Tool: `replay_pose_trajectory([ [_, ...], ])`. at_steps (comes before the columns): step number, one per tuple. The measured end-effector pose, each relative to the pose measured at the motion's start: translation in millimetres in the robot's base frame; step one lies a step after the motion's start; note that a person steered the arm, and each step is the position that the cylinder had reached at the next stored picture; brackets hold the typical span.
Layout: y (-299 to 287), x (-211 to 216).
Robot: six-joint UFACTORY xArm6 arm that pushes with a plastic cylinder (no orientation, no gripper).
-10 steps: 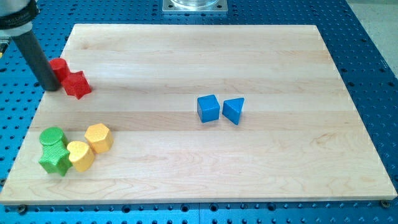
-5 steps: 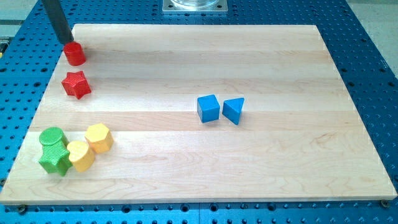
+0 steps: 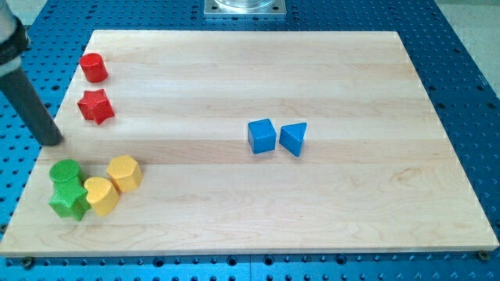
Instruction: Push the red blocks towards the top left corner of the board
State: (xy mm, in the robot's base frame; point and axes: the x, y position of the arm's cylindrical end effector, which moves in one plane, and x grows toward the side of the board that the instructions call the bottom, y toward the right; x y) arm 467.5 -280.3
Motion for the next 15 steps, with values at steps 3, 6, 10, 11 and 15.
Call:
replay_pose_trajectory([
  [3,102,-10],
  [6,48,-25],
  [10,26,-104],
  [11,19,-107],
  [15,15,-183],
])
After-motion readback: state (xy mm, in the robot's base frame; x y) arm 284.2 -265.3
